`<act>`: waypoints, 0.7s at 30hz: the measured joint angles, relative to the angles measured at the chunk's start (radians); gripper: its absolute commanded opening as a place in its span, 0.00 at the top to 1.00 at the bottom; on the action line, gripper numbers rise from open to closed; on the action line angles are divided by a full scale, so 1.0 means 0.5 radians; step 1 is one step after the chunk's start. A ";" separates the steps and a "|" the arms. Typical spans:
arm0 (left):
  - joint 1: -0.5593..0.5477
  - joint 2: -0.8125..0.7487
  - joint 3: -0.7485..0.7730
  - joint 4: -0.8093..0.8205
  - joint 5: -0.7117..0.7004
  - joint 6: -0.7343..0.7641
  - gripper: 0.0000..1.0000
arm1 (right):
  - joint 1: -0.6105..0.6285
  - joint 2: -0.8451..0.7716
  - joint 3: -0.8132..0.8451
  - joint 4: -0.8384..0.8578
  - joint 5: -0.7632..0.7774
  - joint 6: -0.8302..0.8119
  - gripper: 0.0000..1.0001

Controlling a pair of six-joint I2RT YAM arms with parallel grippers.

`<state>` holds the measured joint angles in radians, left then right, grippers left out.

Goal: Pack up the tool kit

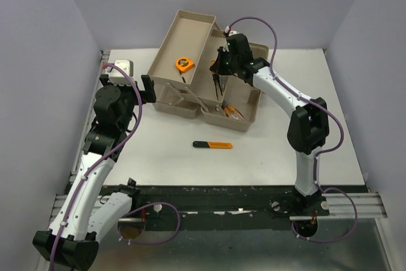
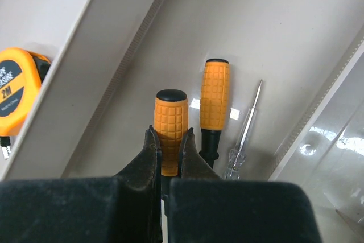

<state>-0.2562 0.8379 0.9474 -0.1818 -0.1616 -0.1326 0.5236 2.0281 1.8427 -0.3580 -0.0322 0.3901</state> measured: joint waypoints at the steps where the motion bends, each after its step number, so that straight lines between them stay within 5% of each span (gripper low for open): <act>1: 0.000 0.000 0.000 0.000 0.002 0.000 0.01 | 0.002 0.007 0.001 -0.005 0.005 -0.019 0.99; 10: 0.000 0.002 -0.004 0.001 0.009 0.000 0.01 | 0.066 0.085 0.101 -0.075 0.011 -0.156 0.55; 21: 0.000 0.004 -0.008 0.002 0.026 0.000 0.01 | 0.079 0.046 0.001 -0.053 0.008 -0.230 0.47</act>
<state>-0.2562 0.8398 0.9436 -0.1810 -0.1486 -0.1326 0.5632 2.0510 1.8431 -0.3847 -0.0284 0.2752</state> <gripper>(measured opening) 0.993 0.529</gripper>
